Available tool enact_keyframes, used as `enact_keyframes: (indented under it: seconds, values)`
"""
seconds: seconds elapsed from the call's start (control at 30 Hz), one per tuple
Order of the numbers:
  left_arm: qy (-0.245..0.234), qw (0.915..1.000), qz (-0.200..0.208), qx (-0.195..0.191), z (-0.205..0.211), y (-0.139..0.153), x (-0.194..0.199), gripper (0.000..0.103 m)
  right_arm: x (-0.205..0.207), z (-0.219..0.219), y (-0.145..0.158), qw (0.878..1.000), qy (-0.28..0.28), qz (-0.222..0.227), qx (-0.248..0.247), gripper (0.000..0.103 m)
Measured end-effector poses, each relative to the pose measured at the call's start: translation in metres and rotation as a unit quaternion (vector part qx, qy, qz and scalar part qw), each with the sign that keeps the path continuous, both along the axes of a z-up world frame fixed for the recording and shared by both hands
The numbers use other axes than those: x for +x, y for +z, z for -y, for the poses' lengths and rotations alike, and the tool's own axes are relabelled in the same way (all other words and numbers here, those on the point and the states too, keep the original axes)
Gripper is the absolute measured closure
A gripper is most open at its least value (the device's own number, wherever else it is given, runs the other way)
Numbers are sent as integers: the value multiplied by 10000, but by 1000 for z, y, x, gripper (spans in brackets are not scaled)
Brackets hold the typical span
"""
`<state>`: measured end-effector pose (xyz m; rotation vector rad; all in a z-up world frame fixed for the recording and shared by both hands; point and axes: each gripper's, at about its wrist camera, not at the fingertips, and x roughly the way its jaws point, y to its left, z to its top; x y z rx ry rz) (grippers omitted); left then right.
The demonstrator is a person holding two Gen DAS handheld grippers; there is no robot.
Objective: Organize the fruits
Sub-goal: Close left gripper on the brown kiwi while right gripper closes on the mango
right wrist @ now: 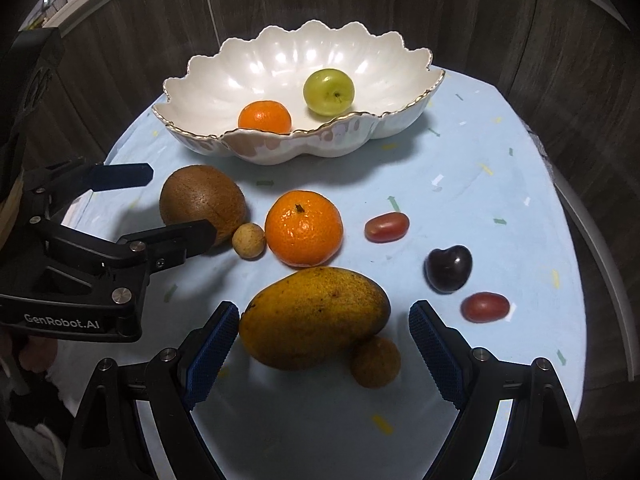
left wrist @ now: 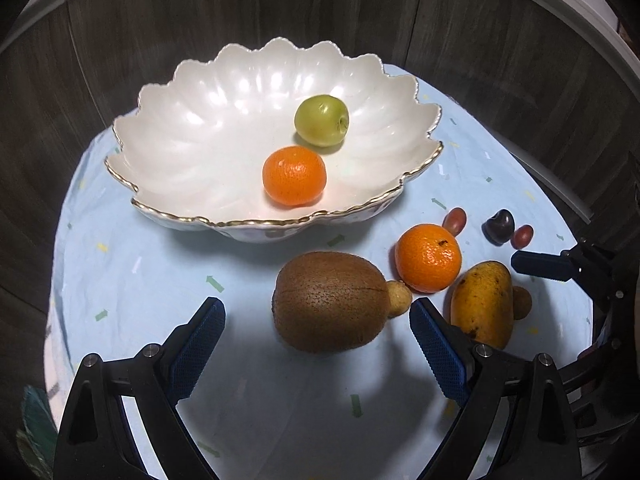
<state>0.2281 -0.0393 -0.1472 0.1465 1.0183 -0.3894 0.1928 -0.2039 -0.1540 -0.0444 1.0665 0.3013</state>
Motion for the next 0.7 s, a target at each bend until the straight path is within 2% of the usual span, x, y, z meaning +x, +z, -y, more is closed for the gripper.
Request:
enact_keyframes:
  seconds: [0.2,0.33,0.5,0.53,0.57,0.63,0.7]
  values:
    - [93,9997,-178,-110,1,-12,7,18,6,-1,-10,9999,-19,-81,79,16]
    - [101,9995,-211,-226,3,-15,8,19,10,-4,-15,9999,-19,-104,65,16]
    - [11,9991,-203,-377,7,-17,5,31,8,-2,-17,10000,-6,2,98,16]
    - [-27,9989,-201,-419,9,-17,5,36,8,-2,-18,9999,-9,19,111,16]
    - [-45,9988,-201,-441,10,-17,4,39,7,0,-18,9999,-19,36,142,16]
    - [-25,9989,-194,-432,13,-17,3,39,6,1,-17,9997,-10,58,224,24]
    - [-1,9987,-192,-469,12,-17,2,40,7,0,-17,9997,-8,55,228,24]
